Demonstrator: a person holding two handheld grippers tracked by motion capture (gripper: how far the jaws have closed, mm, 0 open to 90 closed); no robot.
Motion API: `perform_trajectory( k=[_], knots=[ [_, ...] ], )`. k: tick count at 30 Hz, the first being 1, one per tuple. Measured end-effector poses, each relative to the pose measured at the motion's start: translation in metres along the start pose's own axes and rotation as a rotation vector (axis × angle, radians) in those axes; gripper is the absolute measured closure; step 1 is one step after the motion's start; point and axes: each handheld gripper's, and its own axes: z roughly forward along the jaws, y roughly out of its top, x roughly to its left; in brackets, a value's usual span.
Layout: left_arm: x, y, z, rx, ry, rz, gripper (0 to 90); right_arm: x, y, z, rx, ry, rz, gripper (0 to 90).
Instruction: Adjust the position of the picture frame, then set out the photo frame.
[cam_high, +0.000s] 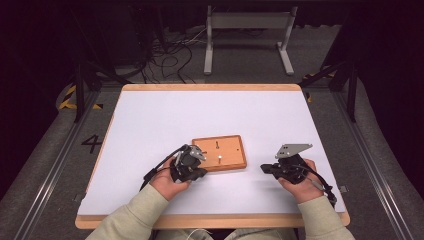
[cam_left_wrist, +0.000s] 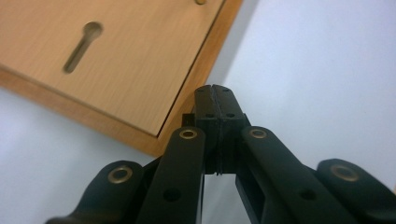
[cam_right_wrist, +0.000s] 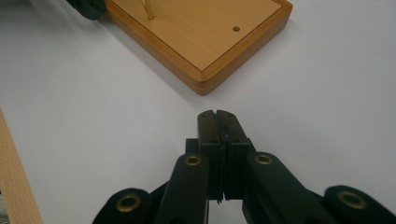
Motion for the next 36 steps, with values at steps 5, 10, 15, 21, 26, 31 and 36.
perform_trajectory(
  k=[5, 10, 15, 21, 26, 31, 36],
  knots=[
    [0.001, -0.002, -0.002, -0.013, 0.008, -0.028, 90.0, 0.0, 0.0, 0.0, 0.0, 0.001, 0.0, 90.0],
    [0.002, -0.002, -0.001, -0.02, 0.012, -0.029, 89.8, 0.0, 0.0, 0.0, -0.001, 0.0, 0.001, 90.0],
    [0.002, -0.002, -0.009, -0.102, -0.018, 0.011, 78.1, -0.001, 0.0, -0.001, -0.009, -0.002, 0.007, 89.2],
    [-0.004, 0.0, -0.027, -0.25, -0.01, 0.03, 68.4, -0.005, -0.002, -0.005, -0.032, -0.019, 0.018, 85.2],
    [-0.005, 0.0, -0.031, -0.309, 0.007, 0.027, 63.6, -0.008, -0.003, -0.008, -0.055, -0.034, 0.03, 82.1],
    [-0.002, 0.002, -0.031, -0.366, 0.023, 0.013, 55.9, -0.013, -0.005, -0.014, -0.099, -0.056, 0.047, 76.7],
    [-0.001, 0.007, -0.026, -0.425, 0.056, 0.005, 42.2, -0.018, -0.009, -0.02, -0.138, -0.069, 0.088, 71.3]
  ],
)
